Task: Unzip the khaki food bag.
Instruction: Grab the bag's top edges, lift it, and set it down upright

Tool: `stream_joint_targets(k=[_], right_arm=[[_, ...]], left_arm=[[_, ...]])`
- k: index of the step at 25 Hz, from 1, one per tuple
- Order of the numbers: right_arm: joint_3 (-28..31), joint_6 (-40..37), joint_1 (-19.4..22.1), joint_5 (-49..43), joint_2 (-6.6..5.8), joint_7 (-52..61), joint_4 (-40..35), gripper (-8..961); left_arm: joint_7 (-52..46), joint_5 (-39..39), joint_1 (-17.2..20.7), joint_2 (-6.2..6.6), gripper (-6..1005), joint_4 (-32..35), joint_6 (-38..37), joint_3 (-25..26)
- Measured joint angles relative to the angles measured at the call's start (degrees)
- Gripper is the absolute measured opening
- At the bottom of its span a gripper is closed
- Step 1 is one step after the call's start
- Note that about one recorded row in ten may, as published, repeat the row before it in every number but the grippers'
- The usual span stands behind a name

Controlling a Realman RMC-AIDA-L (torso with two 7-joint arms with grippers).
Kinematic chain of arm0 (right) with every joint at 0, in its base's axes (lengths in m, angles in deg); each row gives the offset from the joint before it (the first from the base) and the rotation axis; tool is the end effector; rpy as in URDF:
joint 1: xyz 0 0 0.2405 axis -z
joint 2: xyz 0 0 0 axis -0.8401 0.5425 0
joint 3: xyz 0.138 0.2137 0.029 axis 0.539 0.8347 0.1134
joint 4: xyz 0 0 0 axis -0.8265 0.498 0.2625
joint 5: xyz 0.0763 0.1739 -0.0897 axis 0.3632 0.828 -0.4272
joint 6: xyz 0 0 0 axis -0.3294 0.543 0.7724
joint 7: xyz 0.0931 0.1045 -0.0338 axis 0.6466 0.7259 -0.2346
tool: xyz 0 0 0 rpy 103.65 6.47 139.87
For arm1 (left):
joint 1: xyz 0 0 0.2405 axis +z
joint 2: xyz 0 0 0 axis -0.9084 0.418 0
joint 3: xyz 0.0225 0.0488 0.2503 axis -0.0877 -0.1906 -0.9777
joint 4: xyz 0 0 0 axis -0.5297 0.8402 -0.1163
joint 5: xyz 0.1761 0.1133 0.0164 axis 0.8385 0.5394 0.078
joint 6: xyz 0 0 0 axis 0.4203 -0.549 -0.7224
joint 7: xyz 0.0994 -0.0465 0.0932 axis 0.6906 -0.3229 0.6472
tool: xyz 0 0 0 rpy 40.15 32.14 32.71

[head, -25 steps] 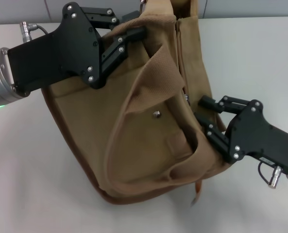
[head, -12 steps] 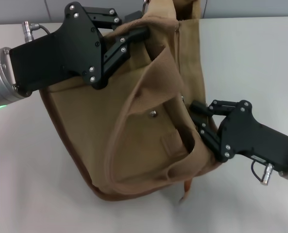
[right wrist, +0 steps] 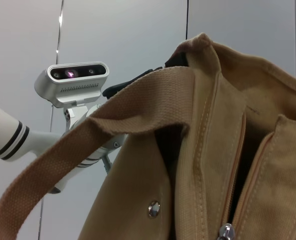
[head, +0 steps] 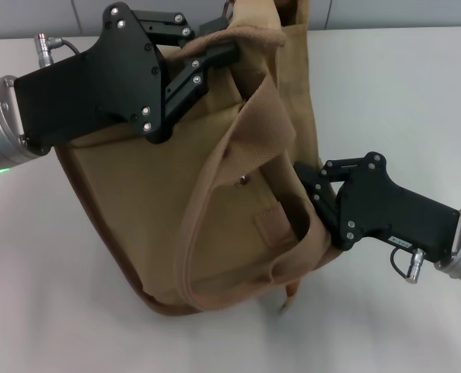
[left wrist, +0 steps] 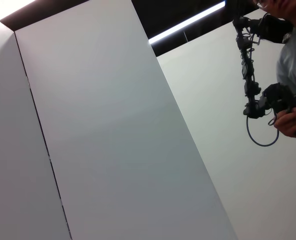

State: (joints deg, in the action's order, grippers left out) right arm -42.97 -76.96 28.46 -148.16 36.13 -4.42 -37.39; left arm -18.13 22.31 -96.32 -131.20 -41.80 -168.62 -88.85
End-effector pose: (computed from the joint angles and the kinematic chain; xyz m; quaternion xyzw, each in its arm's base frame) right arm 0.2530 0.2632 -0.0566 -0.8803 0.0275 0.4194 0.2200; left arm -0.1758 0.3135 0.0215 -0.8447 0.1430 -0.4873 0.1689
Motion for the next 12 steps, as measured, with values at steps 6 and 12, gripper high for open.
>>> stream_joint_targets(k=[6, 12], right_arm=[[0.0, -2.9, 0.8, 0.2, -0.23, 0.2, -0.5, 14], [-0.1, -4.3, 1.1, 0.0, -0.31, 7.3, -2.8, 5]], left_arm=[[0.0, -0.4, 0.0, 0.00, 90, 0.1, 0.0, -0.3], [0.1, -0.4, -0.3, 0.00, 90, 0.1, 0.2, -1.0]])
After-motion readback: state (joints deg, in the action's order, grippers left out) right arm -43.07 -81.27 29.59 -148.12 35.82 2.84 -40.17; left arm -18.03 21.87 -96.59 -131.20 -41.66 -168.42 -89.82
